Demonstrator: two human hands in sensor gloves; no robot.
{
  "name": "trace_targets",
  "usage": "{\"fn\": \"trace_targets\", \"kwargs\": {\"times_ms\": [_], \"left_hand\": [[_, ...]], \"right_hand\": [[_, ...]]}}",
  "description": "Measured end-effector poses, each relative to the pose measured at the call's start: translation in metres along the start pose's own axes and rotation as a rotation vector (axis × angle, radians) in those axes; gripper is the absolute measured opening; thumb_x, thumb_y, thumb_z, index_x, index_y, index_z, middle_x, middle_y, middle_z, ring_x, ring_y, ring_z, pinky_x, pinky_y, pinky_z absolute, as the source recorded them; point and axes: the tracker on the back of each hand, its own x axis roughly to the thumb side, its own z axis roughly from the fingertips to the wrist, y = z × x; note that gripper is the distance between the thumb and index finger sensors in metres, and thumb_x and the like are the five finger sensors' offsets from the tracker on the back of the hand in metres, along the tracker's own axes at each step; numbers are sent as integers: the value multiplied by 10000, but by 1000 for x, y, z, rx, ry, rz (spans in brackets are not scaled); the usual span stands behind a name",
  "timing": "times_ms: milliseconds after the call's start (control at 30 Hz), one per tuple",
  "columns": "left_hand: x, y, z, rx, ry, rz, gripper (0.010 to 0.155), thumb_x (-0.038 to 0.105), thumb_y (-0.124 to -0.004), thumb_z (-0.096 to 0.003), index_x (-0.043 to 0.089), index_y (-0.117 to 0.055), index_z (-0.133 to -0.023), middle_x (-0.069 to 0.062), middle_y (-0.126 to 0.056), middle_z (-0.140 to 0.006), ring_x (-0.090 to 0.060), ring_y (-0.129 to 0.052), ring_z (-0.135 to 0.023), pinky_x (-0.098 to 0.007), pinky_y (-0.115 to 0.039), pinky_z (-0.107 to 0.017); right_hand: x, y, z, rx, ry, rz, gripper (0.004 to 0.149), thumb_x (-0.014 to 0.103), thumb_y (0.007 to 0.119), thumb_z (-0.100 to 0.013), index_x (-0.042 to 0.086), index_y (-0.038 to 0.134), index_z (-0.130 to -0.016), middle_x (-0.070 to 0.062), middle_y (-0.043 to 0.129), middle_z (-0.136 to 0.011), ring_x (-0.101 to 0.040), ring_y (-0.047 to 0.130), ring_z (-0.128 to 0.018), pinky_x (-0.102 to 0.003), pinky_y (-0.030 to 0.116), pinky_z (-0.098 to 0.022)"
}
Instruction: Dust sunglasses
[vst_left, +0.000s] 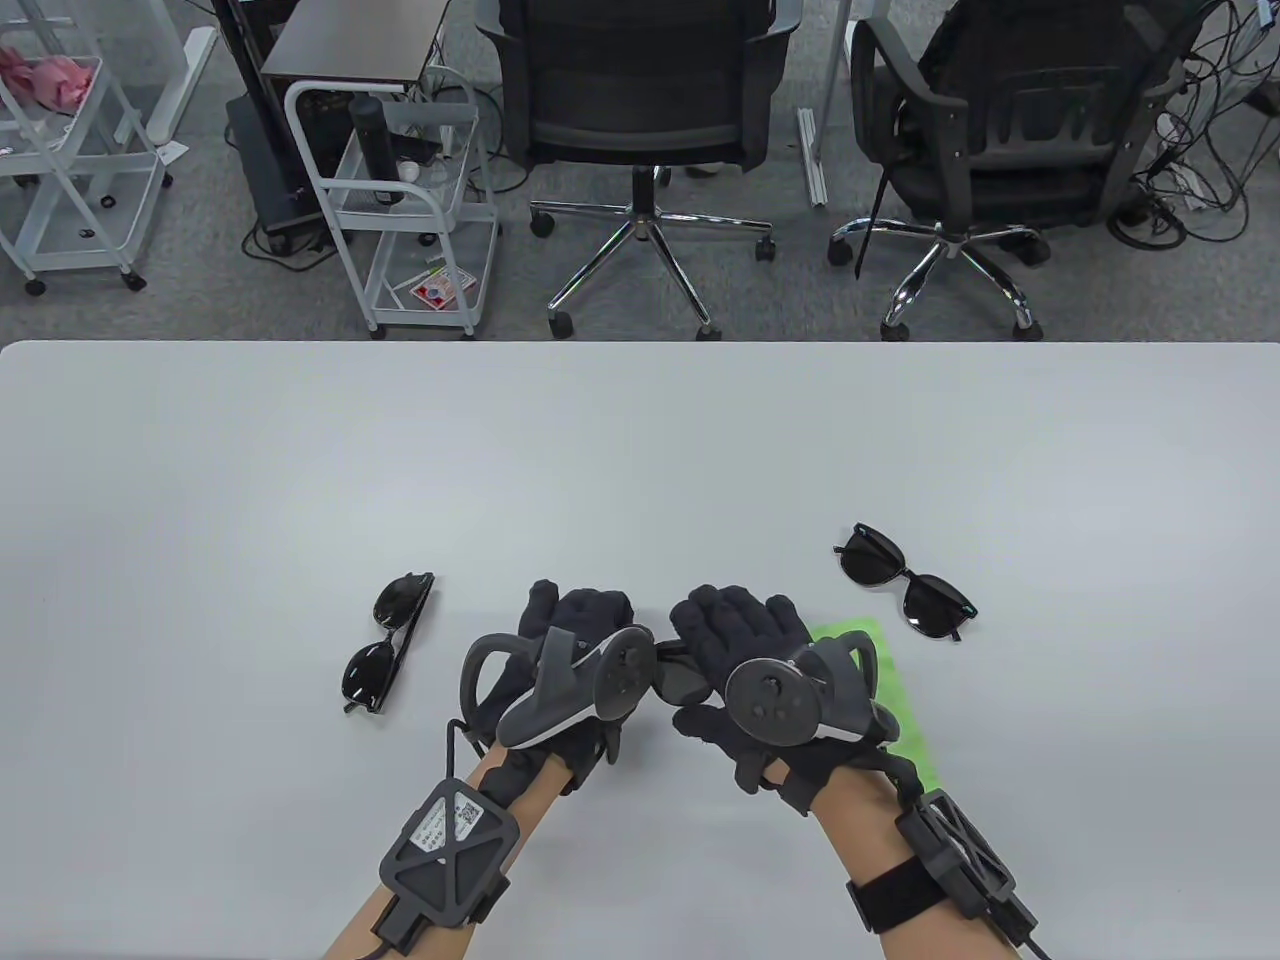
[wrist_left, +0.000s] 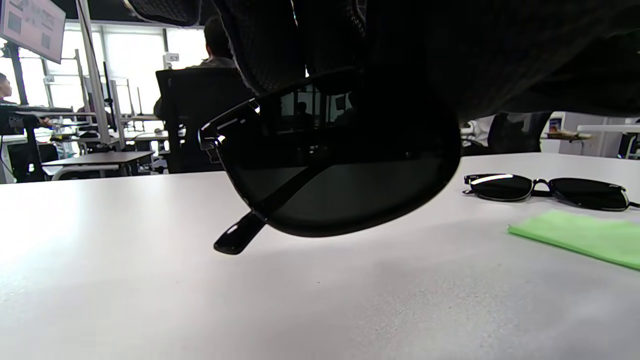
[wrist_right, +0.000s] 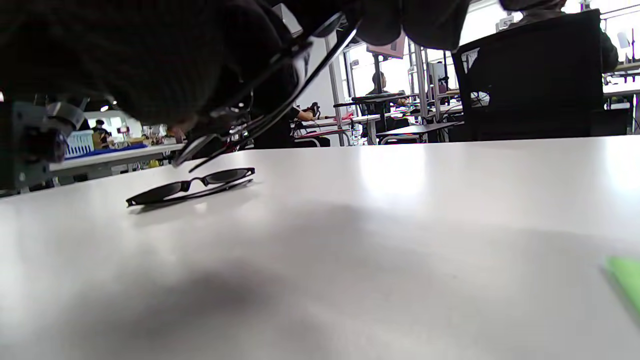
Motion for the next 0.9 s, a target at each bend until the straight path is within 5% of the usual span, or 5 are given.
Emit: {"fn": "trace_targets", "kwargs": {"times_ms": [533, 733, 900], "left_hand": [[4, 3, 7, 57, -37, 75, 475, 577, -834, -357, 412, -872, -801, 155, -711, -1033, -176, -766, -1020, -548, -558, -775], [-5, -5, 7, -17, -49, 22, 973, 657, -891, -256, 375, -444, -1072, 89, -460, -1164, -222, -670, -1077, -574, -506, -787], [-10, -5, 7, 15, -69, -13, 899, 605, -957, -254, 434, -551, -1038, 159, -705, -1060, -145, -845, -981, -541, -577, -779]], "right_hand": [[23, -5, -3, -89, -46, 264, 893, 534, 1016, -306, 70, 671, -987, -153, 809, -946, -361, 932, -746, -648, 649, -629], [9, -12, 0, -127, 17, 191, 876, 517, 1009, -321, 72, 663, -992, -168, 793, -957, -381, 914, -759, -659, 635, -627], [11, -14, 0, -118, 8, 191, 877, 508, 1010, -321, 78, 655, -998, -165, 782, -968, -380, 906, -775, -663, 627, -630]]}}
